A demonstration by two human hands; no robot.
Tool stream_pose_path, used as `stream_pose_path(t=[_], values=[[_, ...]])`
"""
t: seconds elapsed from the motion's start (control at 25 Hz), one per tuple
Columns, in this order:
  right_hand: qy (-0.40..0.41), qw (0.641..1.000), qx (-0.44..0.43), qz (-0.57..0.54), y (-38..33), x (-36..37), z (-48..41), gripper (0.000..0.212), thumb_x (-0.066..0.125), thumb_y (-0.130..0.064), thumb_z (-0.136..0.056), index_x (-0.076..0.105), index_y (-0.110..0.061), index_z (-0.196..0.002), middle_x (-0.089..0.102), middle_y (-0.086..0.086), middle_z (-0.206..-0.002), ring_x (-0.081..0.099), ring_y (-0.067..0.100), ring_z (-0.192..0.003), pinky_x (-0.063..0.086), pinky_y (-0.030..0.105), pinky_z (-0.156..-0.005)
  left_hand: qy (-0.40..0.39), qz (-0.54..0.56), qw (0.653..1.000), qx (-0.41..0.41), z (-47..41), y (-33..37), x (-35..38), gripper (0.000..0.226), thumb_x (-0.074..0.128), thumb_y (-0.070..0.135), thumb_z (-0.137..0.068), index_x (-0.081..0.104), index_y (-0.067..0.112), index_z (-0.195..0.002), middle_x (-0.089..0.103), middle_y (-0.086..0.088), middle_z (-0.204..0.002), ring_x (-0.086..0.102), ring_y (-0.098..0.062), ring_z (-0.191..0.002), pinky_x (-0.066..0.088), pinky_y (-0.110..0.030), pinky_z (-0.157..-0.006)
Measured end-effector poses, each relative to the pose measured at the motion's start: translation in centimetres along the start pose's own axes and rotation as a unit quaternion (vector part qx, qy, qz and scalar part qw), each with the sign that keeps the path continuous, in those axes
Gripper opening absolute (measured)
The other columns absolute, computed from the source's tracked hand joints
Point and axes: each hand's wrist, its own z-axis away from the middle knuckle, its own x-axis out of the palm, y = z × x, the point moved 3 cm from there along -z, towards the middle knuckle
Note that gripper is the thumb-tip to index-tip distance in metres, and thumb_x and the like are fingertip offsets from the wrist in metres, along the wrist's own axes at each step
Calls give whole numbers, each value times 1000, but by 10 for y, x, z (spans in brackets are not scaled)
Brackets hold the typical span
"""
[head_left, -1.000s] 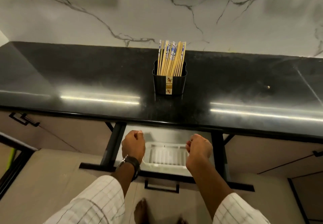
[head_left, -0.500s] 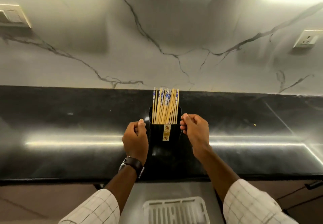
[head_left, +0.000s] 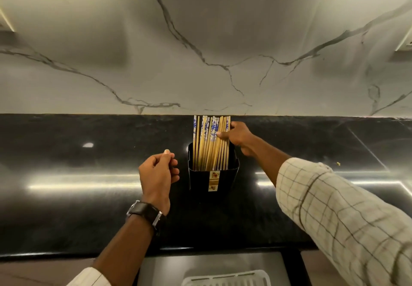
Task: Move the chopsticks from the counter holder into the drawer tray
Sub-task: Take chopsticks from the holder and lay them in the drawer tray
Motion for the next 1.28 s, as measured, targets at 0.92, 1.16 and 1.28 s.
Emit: stream_pose_path(t=[0.92, 1.16, 1.28], values=[[2, 939, -255, -232, -73, -73, 148, 17, 62, -10, -98, 68, -4, -113, 81, 13, -99, 79, 28, -92, 64, 36, -77, -320, -161, 901, 242, 69, 63, 118, 27, 55, 28, -100, 63, 11, -120, 72, -3, -89, 69, -9, -69, 60, -28, -63], [-69, 975, -128, -165, -17, -82, 168, 24, 57, -16, -102, 70, 1, -113, 80, 17, -100, 79, 31, -92, 64, 42, -82, -466, -36, 884, -2, 96, 9, 105, 33, 48, 23, -104, 61, -6, -112, 71, -16, -87, 62, -22, -63, 52, -31, -55], [-77, 985, -102, -117, 1, -88, 176, 19, 65, -11, -97, 73, 3, -106, 81, 17, -93, 80, 31, -85, 65, 36, -73, -501, -1, 861, -82, 108, -13, 95, 36, 48, 24, -105, 61, -7, -118, 70, -22, -98, 63, -22, -66, 52, -31, -57]])
